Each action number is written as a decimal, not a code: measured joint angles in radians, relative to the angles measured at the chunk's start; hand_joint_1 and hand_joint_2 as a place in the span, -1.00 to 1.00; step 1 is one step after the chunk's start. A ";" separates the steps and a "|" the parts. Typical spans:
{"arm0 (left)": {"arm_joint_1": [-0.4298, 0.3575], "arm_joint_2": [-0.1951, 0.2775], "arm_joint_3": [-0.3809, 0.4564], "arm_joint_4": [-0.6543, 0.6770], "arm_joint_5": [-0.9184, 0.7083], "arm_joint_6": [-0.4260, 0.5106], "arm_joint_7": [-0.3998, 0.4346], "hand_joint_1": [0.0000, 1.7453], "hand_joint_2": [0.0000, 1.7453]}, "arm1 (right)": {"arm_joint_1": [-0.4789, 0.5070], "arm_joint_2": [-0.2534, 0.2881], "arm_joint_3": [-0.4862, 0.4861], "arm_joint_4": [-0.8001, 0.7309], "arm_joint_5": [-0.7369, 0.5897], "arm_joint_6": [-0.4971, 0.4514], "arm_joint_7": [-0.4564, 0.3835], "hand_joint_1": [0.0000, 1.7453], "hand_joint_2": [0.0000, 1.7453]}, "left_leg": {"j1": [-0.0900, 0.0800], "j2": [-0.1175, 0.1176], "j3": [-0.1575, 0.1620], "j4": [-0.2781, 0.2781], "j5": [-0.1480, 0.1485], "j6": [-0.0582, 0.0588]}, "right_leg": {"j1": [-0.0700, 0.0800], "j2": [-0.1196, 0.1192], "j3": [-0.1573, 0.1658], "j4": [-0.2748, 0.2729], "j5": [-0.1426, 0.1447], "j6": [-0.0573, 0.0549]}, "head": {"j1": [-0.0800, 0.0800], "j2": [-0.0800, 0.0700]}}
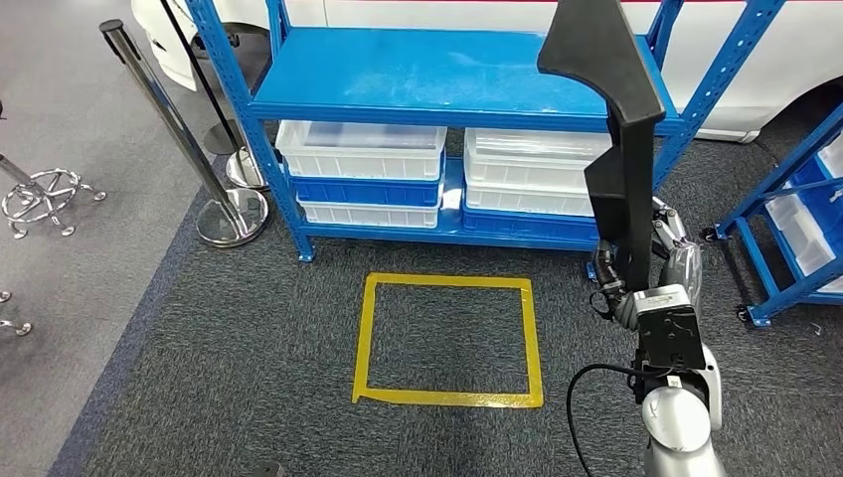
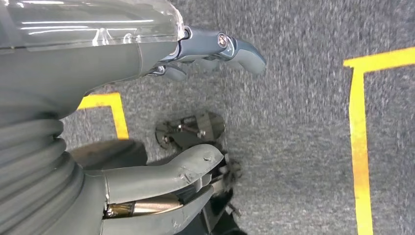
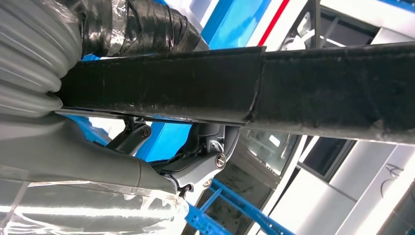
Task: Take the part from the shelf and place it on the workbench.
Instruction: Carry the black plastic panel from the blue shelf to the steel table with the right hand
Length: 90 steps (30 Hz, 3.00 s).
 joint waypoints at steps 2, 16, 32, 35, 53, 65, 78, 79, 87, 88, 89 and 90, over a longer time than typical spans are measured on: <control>0.001 0.001 0.000 0.000 0.000 0.000 0.001 -1.00 1.00 | 0.000 0.001 0.000 0.000 0.001 0.002 0.000 1.00 1.00 | -0.005 -0.001 0.000 -0.011 0.007 0.009 | -0.003 0.000 -0.003 -0.005 0.008 0.013 | 0.000 0.000; -0.001 0.000 0.001 0.000 0.001 -0.004 0.003 -1.00 1.00 | -0.005 0.002 0.000 0.002 0.007 0.001 0.003 1.00 1.00 | -0.006 0.004 -0.078 0.004 0.069 0.017 | 0.000 0.002 0.077 0.002 -0.073 0.020 | 0.000 0.000; -0.006 0.001 0.001 0.000 0.000 -0.002 0.005 -1.00 1.00 | -0.013 0.007 0.000 0.003 0.006 0.017 0.003 1.00 1.00 | 0.001 -0.003 0.060 -0.025 -0.042 -0.004 | -0.001 -0.005 -0.036 -0.007 0.046 0.007 | -0.001 0.000; -0.006 0.000 0.001 0.000 -0.001 0.000 0.006 -1.00 1.00 | -0.013 0.008 0.000 0.003 0.001 0.019 0.003 1.00 1.00 | 0.000 0.001 0.051 -0.048 -0.010 0.019 | -0.005 -0.002 -0.044 0.000 0.034 0.024 | 0.000 0.000; -0.001 0.000 0.001 0.000 -0.001 0.000 0.008 -1.00 1.00 | -0.014 0.011 0.000 0.006 -0.003 0.019 0.003 1.00 1.00 | 0.005 0.002 -0.145 0.140 -0.045 -0.022 | 0.000 -0.004 0.039 -0.003 -0.040 -0.024 | 0.000 0.000; -0.005 0.001 0.001 0.000 0.002 0.000 0.009 -1.00 1.00 | -0.016 0.017 0.001 0.006 -0.003 0.022 0.003 1.00 1.00 | -0.009 0.003 0.071 -0.056 -0.024 0.021 | 0.000 -0.007 -0.050 -0.012 0.055 0.008 | -0.001 0.000; -0.001 0.001 0.002 0.000 0.003 0.000 0.009 -1.00 1.00 | -0.021 0.017 0.002 0.014 -0.003 0.023 0.003 1.00 1.00 | -0.004 0.009 -0.071 -0.002 0.060 0.008 | -0.001 0.000 0.064 -0.001 -0.075 0.021 | 0.000 0.000; -0.001 0.001 0.002 0.000 0.003 0.000 0.009 -1.00 1.00 | -0.021 0.017 0.002 0.014 -0.003 0.023 0.003 1.00 1.00 | -0.004 0.009 -0.074 0.001 0.063 0.002 | -0.001 0.001 0.059 0.000 -0.070 0.013 | 0.000 0.000; 0.002 0.001 0.002 0.000 0.004 0.000 0.009 -1.00 1.00 | -0.025 0.023 0.002 0.015 -0.003 0.025 0.003 1.00 1.00 | 0.009 0.006 -0.152 0.268 -0.115 -0.026 | 0.006 -0.003 0.001 -0.002 -0.019 -0.022 | -0.001 0.000; 0.002 0.001 0.002 0.000 0.004 0.000 0.009 -1.00 1.00 | -0.025 0.024 0.002 0.015 -0.003 0.025 0.003 1.00 1.00 | 0.008 0.006 -0.124 0.240 -0.098 -0.021 | 0.008 -0.002 -0.008 -0.001 -0.013 -0.022 | -0.001 0.000; 0.002 0.001 0.002 0.000 0.005 -0.001 0.009 -1.00 1.00 | -0.025 0.024 0.002 0.015 -0.003 0.025 0.003 1.00 1.00 | 0.006 0.006 -0.079 0.179 -0.072 -0.014 | 0.009 -0.002 -0.014 -0.002 -0.008 -0.021 | -0.001 0.000; 0.001 0.001 0.002 0.000 0.005 -0.001 0.009 -1.00 1.00 | -0.025 0.024 0.002 0.015 -0.003 0.025 0.003 1.00 1.00 | 0.002 0.005 -0.031 0.104 -0.054 -0.005 | 0.010 -0.001 -0.019 -0.002 -0.003 -0.020 | -0.001 0.000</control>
